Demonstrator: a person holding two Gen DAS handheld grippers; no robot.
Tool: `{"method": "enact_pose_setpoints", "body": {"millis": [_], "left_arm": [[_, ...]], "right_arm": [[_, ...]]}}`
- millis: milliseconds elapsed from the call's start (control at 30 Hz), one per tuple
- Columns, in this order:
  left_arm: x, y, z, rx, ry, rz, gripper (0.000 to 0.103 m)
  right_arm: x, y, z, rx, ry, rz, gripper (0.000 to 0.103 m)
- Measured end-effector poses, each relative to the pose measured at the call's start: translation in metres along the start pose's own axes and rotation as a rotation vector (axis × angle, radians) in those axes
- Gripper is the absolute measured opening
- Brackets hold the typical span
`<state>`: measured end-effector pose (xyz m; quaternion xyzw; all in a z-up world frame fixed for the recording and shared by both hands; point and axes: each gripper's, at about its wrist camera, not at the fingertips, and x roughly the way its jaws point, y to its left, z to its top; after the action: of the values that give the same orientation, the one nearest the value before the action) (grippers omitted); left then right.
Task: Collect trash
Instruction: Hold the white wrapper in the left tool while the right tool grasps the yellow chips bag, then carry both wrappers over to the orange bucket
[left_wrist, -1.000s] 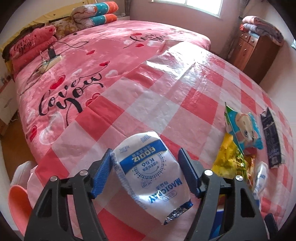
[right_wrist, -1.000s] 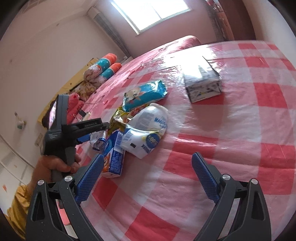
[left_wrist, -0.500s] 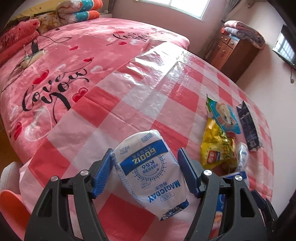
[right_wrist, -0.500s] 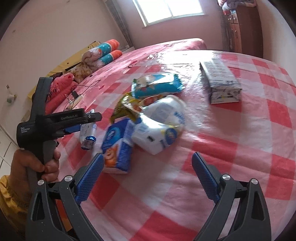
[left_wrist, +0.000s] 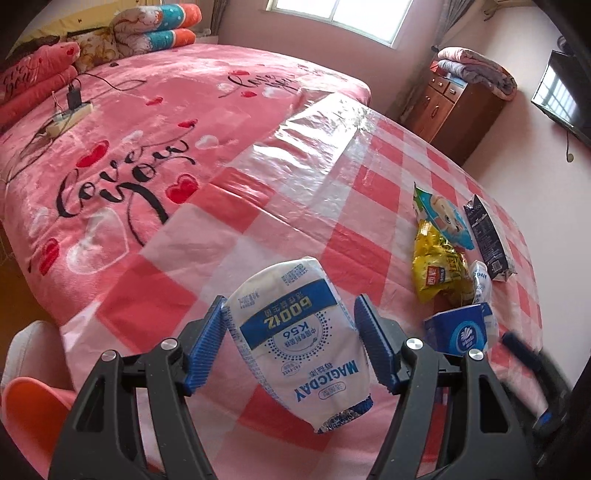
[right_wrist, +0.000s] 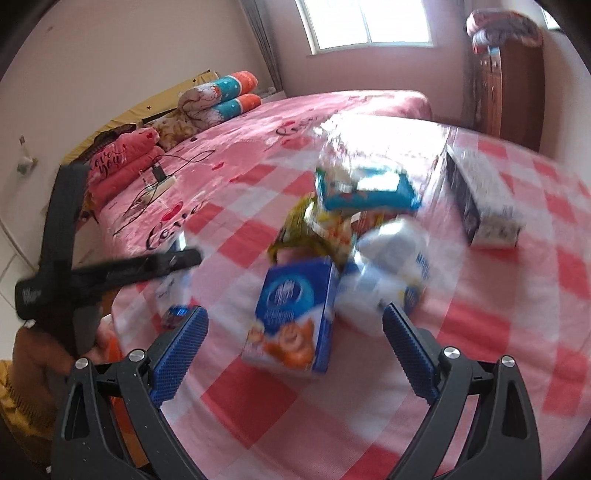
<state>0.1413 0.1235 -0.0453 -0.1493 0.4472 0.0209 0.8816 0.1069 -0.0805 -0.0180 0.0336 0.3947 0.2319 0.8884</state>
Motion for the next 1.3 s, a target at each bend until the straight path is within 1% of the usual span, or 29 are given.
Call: {"method": "enact_pose_setpoints", "body": {"millis": [100,167,233,333,467,567,667,800,867,933,967,1033,1167,1233,1300], "left_arm": [[-0.004,0.004,-0.003,0.001,-0.002,-0.004,0.07],[-0.007,0.006,-0.005,0.004,-0.004,-0.004,0.07],[-0.009,0.007,-0.007,0.01,-0.007,-0.004,0.07],[-0.011,0.01,-0.01,0.016,-0.001,-0.008,0.07],[-0.012,0.016,-0.015,0.011,0.007,-0.013,0.07],[-0.012,0.02,-0.016,0.005,0.01,-0.016,0.07],[-0.01,0.023,-0.017,-0.005,0.013,-0.02,0.07],[-0.01,0.023,-0.017,-0.005,0.012,-0.024,0.07],[-0.01,0.023,-0.017,-0.004,0.014,-0.028,0.07],[-0.01,0.023,-0.017,-0.004,0.014,-0.028,0.07],[-0.01,0.023,-0.017,-0.005,0.015,-0.027,0.07],[-0.01,0.023,-0.017,-0.006,0.014,-0.025,0.07],[-0.011,0.023,-0.017,-0.006,0.01,-0.024,0.07],[-0.012,0.023,-0.018,-0.002,0.007,-0.021,0.07],[-0.013,0.023,-0.018,0.0,0.005,-0.022,0.07]], "right_arm": [[0.006,0.002,0.02,-0.041,-0.008,-0.017,0.094],[0.018,0.004,0.033,-0.071,0.007,-0.037,0.094],[0.027,0.002,0.041,-0.09,0.023,-0.045,0.081],[0.049,0.004,0.051,-0.139,0.074,-0.099,0.076],[0.069,0.0,0.051,-0.188,0.11,-0.148,0.076],[0.075,-0.002,0.05,-0.212,0.125,-0.148,0.076],[0.085,0.001,0.051,-0.281,0.145,-0.175,0.076],[0.095,0.001,0.051,-0.311,0.169,-0.18,0.076],[0.098,-0.001,0.051,-0.317,0.173,-0.167,0.075],[0.098,-0.002,0.05,-0.305,0.168,-0.17,0.056],[0.098,-0.003,0.051,-0.297,0.165,-0.163,0.053],[0.095,-0.005,0.05,-0.284,0.157,-0.15,0.047],[0.089,-0.006,0.048,-0.261,0.143,-0.134,0.04],[0.083,-0.006,0.047,-0.237,0.129,-0.118,0.035],[0.077,-0.007,0.047,-0.216,0.114,-0.104,0.033]]}}
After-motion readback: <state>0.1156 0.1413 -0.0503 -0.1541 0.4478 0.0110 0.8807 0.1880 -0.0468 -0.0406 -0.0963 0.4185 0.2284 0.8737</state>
